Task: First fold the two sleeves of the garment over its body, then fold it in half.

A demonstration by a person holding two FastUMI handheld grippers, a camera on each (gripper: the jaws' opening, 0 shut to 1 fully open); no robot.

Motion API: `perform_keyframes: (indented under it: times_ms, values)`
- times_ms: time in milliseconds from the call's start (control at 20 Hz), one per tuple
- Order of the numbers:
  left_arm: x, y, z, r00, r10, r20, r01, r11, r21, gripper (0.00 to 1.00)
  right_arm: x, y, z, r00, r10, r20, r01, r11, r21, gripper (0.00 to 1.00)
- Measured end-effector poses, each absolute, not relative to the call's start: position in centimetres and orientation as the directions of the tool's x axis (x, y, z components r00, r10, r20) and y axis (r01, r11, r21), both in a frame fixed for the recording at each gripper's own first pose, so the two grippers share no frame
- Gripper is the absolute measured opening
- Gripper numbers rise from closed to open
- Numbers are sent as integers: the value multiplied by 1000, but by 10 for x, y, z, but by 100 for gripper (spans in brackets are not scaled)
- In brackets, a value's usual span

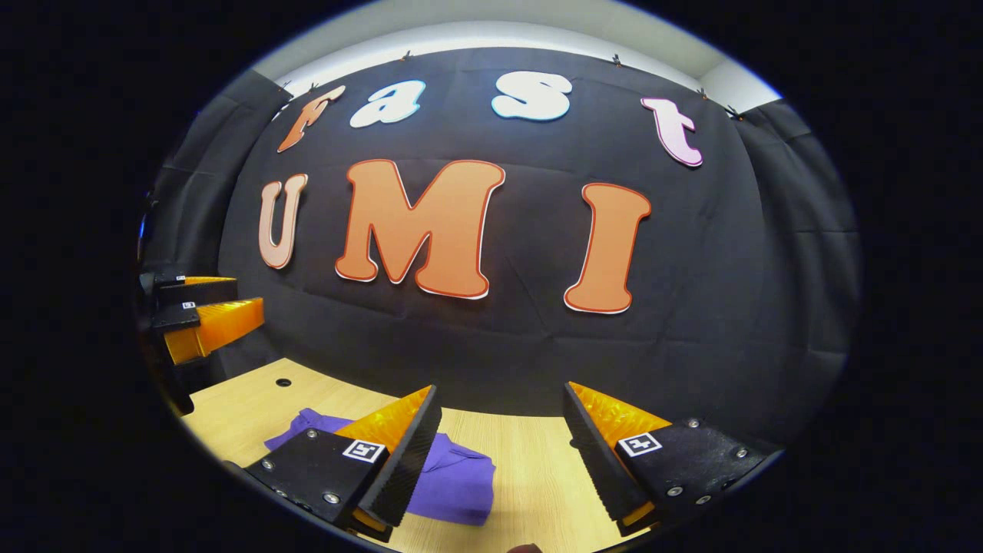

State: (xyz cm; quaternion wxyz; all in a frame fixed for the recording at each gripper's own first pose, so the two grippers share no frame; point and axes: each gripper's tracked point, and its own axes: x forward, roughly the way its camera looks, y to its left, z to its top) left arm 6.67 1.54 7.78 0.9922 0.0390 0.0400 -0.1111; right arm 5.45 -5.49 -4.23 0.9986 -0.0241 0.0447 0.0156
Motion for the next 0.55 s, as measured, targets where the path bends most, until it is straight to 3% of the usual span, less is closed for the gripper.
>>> perform_keyframes:
  times_ms: [550]
  values:
    - [41, -7, 85, 976, -207, -71, 212, 975, 65, 92, 31, -60, -46, 992, 79, -95, -82, 996, -31, 94]
